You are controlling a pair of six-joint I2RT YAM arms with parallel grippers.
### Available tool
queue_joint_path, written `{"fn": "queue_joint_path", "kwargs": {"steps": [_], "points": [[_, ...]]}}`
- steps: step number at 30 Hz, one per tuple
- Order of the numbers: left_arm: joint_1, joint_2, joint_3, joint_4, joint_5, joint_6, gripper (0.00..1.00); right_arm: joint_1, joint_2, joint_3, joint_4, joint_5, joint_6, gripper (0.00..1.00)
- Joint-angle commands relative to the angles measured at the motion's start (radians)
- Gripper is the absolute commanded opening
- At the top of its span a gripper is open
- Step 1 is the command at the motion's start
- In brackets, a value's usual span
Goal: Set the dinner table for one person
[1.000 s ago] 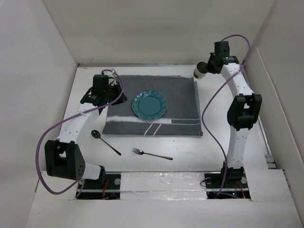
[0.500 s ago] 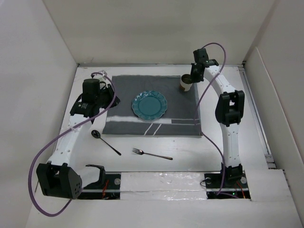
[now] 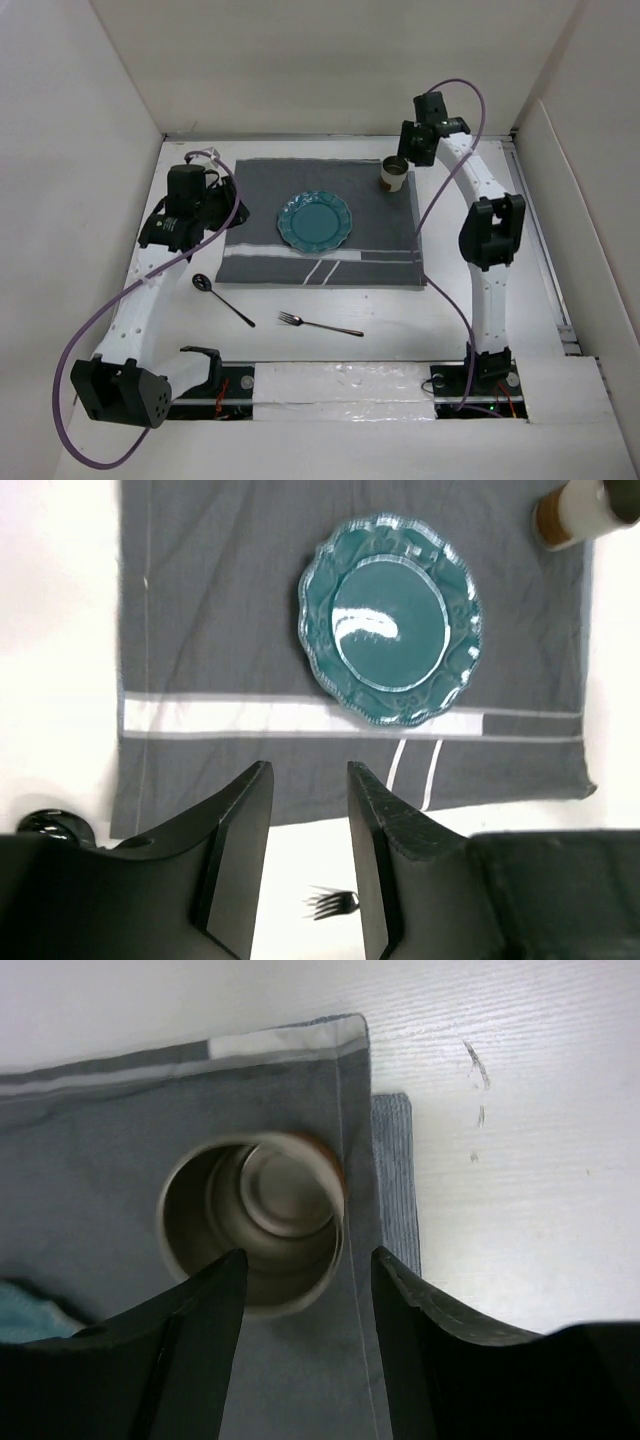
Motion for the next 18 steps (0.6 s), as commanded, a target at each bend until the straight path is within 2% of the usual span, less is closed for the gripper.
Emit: {"fn": "queue_joint_path", "kwargs": {"steps": [1,2,3,4,5,6,8,10,12,13,14,15,16,17,18], "points": [[0.003,-0.028,0.13,-0.04,-0.044,0.028,0.33,-0.008,-0.279,-0.064,0.07,-0.08,-0.026,0.55],[0.003,-0.03,0.141,-0.043,-0.038,0.027,0.34,0.003,-0.335,-0.122,0.102,-0.103,-0.028,0.48],[0.003,-0.033,0.149,-0.04,-0.014,0.014,0.33,0.012,-0.459,-0.265,0.174,-0.108,-0.034,0.36],[0.003,-0.036,0.152,-0.033,0.003,0.004,0.3,0.023,-0.521,-0.346,0.21,-0.181,-0.042,0.12],[0.003,-0.043,0.15,-0.025,0.022,-0.006,0.26,0.05,-0.579,-0.427,0.239,-0.209,-0.046,0.0],[0.003,-0.045,0.144,-0.016,0.06,-0.021,0.17,0.065,-0.695,-0.589,0.288,-0.247,-0.069,0.0],[0.003,-0.049,0.11,0.022,0.086,-0.023,0.0,0.105,-0.8,-0.751,0.334,-0.347,-0.103,0.0],[0.003,-0.042,0.09,0.023,0.06,-0.016,0.0,0.199,-0.927,-0.946,0.341,-0.343,-0.135,0.0],[0.003,-0.033,0.09,0.015,0.03,-0.009,0.0,0.319,-0.986,-1.042,0.295,-0.328,-0.148,0.0],[0.003,-0.033,0.098,0.013,0.02,-0.004,0.0,0.367,-1.032,-1.126,0.285,-0.326,-0.143,0.14],[0.003,-0.028,0.104,0.015,0.017,-0.003,0.0,0.415,-1.046,-1.161,0.278,-0.321,-0.14,0.23],[0.003,-0.023,0.113,0.015,0.017,-0.001,0.04,0.466,-1.06,-1.196,0.288,-0.314,-0.123,0.31],[0.003,-0.02,0.142,0.013,0.016,-0.001,0.1,0.551,-1.071,-1.228,0.305,-0.308,-0.106,0.45],[0.003,-0.016,0.158,0.015,0.011,-0.004,0.2,0.587,-1.078,-1.282,0.327,-0.306,-0.096,0.51],[0.003,-0.013,0.176,0.015,0.011,-0.007,0.23,0.619,-1.071,-1.3,0.371,-0.3,-0.077,0.55]]}}
